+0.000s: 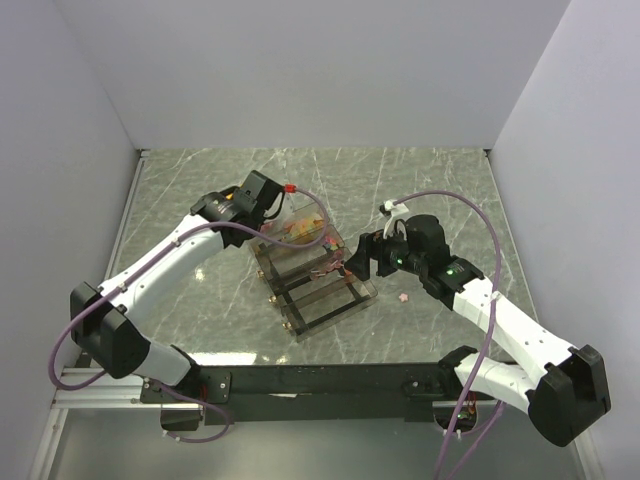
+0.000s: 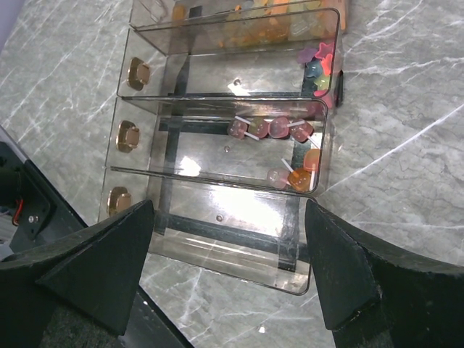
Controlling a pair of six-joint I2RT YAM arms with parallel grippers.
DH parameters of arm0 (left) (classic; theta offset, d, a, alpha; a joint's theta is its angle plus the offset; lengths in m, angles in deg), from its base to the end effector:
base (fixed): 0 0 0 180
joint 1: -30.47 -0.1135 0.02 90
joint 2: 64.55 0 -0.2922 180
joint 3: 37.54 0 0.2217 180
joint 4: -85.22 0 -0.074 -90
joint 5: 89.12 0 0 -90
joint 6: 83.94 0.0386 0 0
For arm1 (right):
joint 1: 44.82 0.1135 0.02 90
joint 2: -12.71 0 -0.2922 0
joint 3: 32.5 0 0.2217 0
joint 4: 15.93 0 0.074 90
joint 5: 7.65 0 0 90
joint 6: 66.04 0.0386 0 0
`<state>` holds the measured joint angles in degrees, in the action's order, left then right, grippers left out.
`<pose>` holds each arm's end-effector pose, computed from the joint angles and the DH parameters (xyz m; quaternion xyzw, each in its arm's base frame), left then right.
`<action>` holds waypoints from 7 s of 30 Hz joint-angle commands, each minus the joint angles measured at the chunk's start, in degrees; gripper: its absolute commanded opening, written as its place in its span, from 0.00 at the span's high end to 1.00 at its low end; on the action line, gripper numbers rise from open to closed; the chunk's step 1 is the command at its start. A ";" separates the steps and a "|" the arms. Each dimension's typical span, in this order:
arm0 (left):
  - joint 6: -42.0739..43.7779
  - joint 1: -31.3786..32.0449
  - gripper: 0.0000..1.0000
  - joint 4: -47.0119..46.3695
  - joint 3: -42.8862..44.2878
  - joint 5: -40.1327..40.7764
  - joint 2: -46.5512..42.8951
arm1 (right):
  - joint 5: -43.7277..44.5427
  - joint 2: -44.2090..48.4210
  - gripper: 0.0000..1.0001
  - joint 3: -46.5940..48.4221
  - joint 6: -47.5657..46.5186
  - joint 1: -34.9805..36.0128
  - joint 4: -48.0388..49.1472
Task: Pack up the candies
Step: Place the fake candies in the packing bottle, then scoop the fake candies from the storage box.
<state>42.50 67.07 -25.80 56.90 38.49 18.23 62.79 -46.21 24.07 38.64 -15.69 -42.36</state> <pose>0.2203 -0.1342 0.3602 0.4677 0.7840 0.3090 0.2668 0.1574 0.1025 0.3015 -0.1925 0.8305 0.3228 0.4110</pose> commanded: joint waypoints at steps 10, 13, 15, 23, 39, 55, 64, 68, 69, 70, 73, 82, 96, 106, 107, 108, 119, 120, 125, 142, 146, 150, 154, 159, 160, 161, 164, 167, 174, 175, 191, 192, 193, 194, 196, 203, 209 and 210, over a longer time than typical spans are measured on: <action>-7.42 -0.12 0.99 -8.79 2.31 -6.03 -10.52 | 7.76 -4.80 0.21 3.61 -3.17 9.36 -1.05; -13.74 -1.26 0.99 -13.79 -1.64 -10.95 -15.97 | 9.97 -8.31 0.32 7.02 -2.55 12.26 -1.49; -19.36 -1.88 0.99 -16.52 -4.63 -13.68 -20.26 | 11.28 -12.42 0.42 9.22 -2.11 13.93 -2.46; -32.39 -2.15 0.99 -33.47 -27.74 -24.33 -32.85 | 18.49 -28.34 0.52 22.94 0.09 22.81 -8.25; -32.23 -2.15 0.99 -40.00 -42.79 -28.02 -39.89 | 21.05 -36.81 0.56 22.43 3.07 25.81 -23.02; -31.43 2.06 0.99 -31.67 -35.59 -37.17 -32.78 | 17.09 -18.43 0.55 18.55 0.97 18.53 -28.04; -36.01 10.76 0.99 -19.19 -27.07 -37.08 -24.26 | 9.98 -22.81 0.54 22.33 -5.88 0.51 -18.90; -36.01 12.44 0.99 -13.56 -22.07 -35.58 -19.33 | 6.55 -28.44 0.57 23.65 -7.38 -2.49 -14.43; -36.01 12.44 0.99 -12.42 -21.44 -35.58 -18.63 | 6.28 -29.40 0.58 24.09 -7.73 -2.84 -13.89; -36.01 12.62 0.99 -11.62 -20.83 -35.58 -17.40 | 5.93 -31.15 0.59 24.44 -7.99 -3.19 -13.45; -36.01 12.62 0.99 -8.98 -18.72 -36.98 -15.38 | 3.74 -33.97 0.61 25.41 -9.31 -3.20 -12.05; -39.08 12.62 0.99 -4.68 -13.88 -41.64 -8.96 | 1.44 -37.94 0.67 25.15 -11.25 -3.20 -9.67; -41.54 12.44 0.99 2.01 -4.65 -41.04 2.82 | 3.56 -36.44 1.00 21.37 -13.18 -3.02 -5.10; -43.39 10.34 0.99 1.92 -0.26 -43.31 10.63 | 1.97 -36.89 1.00 20.40 -12.66 -2.41 -3.61; -43.39 10.16 0.99 2.01 0.53 -43.49 11.43 | 1.80 -36.80 1.00 20.05 -12.66 -2.32 -3.08; -43.30 9.81 0.99 2.18 0.97 -43.67 12.22 | 1.71 -36.62 1.00 20.05 -12.66 -2.23 -2.99; -41.47 8.22 0.99 -2.64 4.94 -46.84 18.56 | 0.74 -36.18 1.00 18.91 -12.13 -1.97 -1.32; -40.59 8.31 0.99 -4.57 4.32 -46.57 18.21 | 0.57 -36.18 1.00 18.82 -11.95 -2.05 -1.06; -29.78 9.45 0.99 -7.22 1.16 -42.97 16.10 | 0.39 -36.36 1.00 18.11 -11.69 -1.97 0.43; -10.09 12.44 0.99 -5.73 -6.14 -24.34 9.24 | 1.18 -35.22 1.00 17.24 -12.04 -2.41 2.11; -9.03 12.44 0.99 -5.29 -6.05 -18.20 9.32 | 1.01 -35.21 1.00 17.15 -12.04 -2.40 2.02; -8.50 12.71 0.99 -3.88 -5.96 -14.16 10.29 | 0.92 -35.04 1.00 17.15 -12.04 -2.41 2.20; -7.97 13.06 0.99 -3.44 -6.41 -12.11 10.12 | 0.48 -35.13 1.00 16.88 -12.13 -2.32 2.72; -7.44 13.15 0.99 -2.13 -6.05 -12.38 9.32 | 0.04 -35.04 1.00 16.71 -12.39 -2.40 2.99; -7.09 13.23 0.99 -1.95 -6.05 -13.08 9.50 | -0.22 -35.04 1.00 16.53 -12.48 -2.41 3.51; -6.92 13.41 0.99 -2.04 -6.05 -13.69 9.68 | -0.57 -35.04 1.00 16.53 -12.48 -2.41 3.69; -5.86 15.25 0.99 -3.17 -5.97 -16.06 10.73 | -1.45 -35.48 1.00 16.71 -12.74 -2.41 3.78; -4.98 16.05 0.99 -4.23 -5.26 -18.70 11.78 | -2.16 -35.57 1.00 16.44 -12.74 -2.23 4.22; -3.75 18.06 0.99 -5.72 -4.12 -21.78 14.34 | -3.47 -35.92 1.00 16.18 -12.92 -1.88 4.83; -3.66 18.24 0.99 -6.42 -3.95 -22.48 14.68 | -4.00 -36.01 1.00 16.35 -12.83 -1.88 4.92; -21.05 17.55 0.99 -14.42 -5.69 -47.44 14.43 | -4.53 -37.15 1.00 16.18 -14.15 -0.65 2.99; -22.98 17.37 0.99 -16.34 -8.05 -48.06 13.64 | -4.18 -37.24 1.00 16.27 -14.15 -0.56 2.90; -23.87 17.19 0.99 -17.49 -9.47 -48.50 13.02 | -4.01 -37.32 1.00 16.27 -14.06 -0.65 2.81; -24.75 16.75 0.99 -18.72 -10.79 -48.76 12.41 | -4.09 -37.32 1.00 16.27 -13.97 -0.82 2.72; -26.95 16.05 0.99 -22.59 -14.57 -50.52 10.48 | -4.53 -37.59 1.00 16.36 -13.89 -1.17 2.81; -31.43 14.55 0.99 -29.01 -19.33 -52.46 6.52 | -4.53 -38.73 1.00 17.23 -13.45 -1.35 1.32; -33.10 13.76 0.99 -30.51 -20.73 -54.30 4.32 | -2.95 -38.91 1.00 18.11 -13.71 -1.44 -0.70; -33.28 13.59 0.99 -30.51 -21.34 -53.87 3.27 | -2.69 -38.82 1.00 18.20 -13.88 -1.53 -0.79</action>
<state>9.57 79.18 -47.76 36.93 -2.41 23.70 63.19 -83.32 41.38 23.73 -18.36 -40.44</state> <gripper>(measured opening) 0.297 0.009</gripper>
